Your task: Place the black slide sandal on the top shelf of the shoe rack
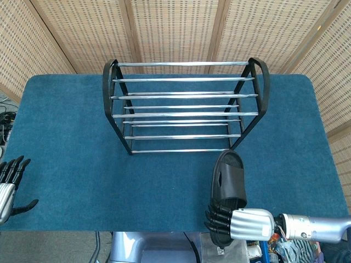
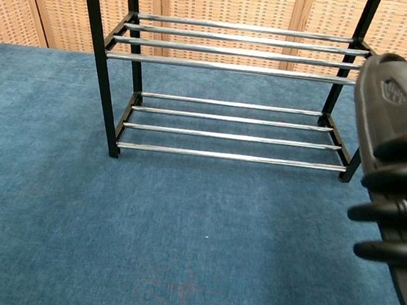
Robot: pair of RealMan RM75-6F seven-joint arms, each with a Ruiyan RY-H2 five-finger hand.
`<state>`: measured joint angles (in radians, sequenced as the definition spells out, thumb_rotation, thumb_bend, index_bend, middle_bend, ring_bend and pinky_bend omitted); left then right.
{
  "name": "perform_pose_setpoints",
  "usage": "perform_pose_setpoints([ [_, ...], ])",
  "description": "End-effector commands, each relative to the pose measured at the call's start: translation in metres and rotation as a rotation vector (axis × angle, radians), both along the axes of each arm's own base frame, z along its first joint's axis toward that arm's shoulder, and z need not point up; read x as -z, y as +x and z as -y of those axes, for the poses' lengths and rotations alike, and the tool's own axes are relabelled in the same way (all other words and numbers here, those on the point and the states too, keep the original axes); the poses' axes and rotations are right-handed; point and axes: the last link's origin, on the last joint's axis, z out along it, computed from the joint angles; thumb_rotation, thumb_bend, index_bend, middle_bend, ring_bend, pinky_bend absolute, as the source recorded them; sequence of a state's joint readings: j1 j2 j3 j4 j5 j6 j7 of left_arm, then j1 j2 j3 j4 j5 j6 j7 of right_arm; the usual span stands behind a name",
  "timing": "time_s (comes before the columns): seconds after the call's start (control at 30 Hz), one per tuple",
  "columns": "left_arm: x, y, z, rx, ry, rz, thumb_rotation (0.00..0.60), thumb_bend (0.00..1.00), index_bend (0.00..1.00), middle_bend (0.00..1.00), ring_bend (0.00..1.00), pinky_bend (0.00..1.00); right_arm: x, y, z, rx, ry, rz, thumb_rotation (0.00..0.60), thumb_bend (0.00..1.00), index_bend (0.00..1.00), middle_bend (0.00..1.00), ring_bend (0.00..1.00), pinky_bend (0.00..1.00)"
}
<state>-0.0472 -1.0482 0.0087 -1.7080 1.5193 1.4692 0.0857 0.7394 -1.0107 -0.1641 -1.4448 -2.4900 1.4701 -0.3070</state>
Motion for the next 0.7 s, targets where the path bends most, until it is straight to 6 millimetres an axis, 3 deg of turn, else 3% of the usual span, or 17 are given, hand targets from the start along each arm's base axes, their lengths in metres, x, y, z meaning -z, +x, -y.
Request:
perform_pose_setpoints([
  [0.03, 0.0, 0.0, 0.0, -0.003, -0.001, 0.0, 0.6, 0.17, 0.0, 0.0, 0.0, 0.0, -0.002, 0.011, 0.012, -0.01, -0.014, -0.017, 0.6, 0.78, 0.49, 0.48, 0.26, 0.39],
  [0.27, -0.002, -0.002, -0.004, -0.013, 0.004, 0.008, 0.6, 0.17, 0.0, 0.0, 0.0, 0.0, 0.001, 0.039, 0.048, 0.009, -0.046, -0.078, 0.6, 0.78, 0.49, 0.48, 0.26, 0.39],
  [0.53, -0.002, -0.004, -0.009, -0.028, -0.002, 0.013, 0.6, 0.17, 0.0, 0.0, 0.0, 0.0, 0.021, 0.07, 0.093, 0.02, -0.083, -0.168, 0.6, 0.78, 0.49, 0.47, 0.26, 0.4],
  [0.7, -0.002, -0.007, -0.014, -0.053, -0.004, 0.017, 0.6, 0.17, 0.0, 0.0, 0.0, 0.0, 0.02, 0.1, 0.12, -0.001, -0.122, -0.164, 0.6, 0.78, 0.49, 0.47, 0.26, 0.4],
])
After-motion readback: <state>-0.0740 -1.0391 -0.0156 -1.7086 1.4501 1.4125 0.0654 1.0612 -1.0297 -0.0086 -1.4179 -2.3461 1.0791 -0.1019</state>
